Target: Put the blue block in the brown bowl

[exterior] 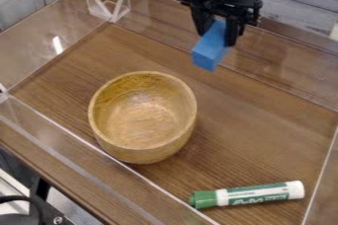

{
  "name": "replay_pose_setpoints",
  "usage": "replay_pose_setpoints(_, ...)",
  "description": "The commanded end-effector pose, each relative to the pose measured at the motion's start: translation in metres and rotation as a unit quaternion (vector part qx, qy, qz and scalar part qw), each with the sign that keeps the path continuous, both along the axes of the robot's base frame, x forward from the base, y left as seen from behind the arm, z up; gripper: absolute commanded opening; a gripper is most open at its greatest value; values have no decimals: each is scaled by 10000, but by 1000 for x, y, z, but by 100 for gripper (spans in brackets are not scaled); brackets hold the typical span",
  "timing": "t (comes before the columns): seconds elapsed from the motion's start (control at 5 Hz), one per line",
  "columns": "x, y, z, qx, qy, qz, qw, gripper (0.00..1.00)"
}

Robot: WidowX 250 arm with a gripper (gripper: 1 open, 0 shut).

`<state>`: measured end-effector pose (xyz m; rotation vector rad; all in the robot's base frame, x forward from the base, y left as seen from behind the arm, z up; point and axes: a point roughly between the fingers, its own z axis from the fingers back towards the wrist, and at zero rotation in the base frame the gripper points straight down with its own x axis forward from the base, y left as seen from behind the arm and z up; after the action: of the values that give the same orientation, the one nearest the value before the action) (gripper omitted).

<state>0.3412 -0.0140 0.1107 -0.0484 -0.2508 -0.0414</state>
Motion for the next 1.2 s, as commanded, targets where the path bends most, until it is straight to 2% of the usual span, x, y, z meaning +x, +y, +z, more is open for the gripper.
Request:
replay_pose_setpoints(0.0, 4, 0, 16, -31, -374, 20, 9993, 0)
replay_pose_setpoints(0.2, 3, 4, 20, -38, -542, 79, 9985, 0)
replay_pose_setpoints(1.0, -81, 6, 28, 27, -305, -90, 9995, 0)
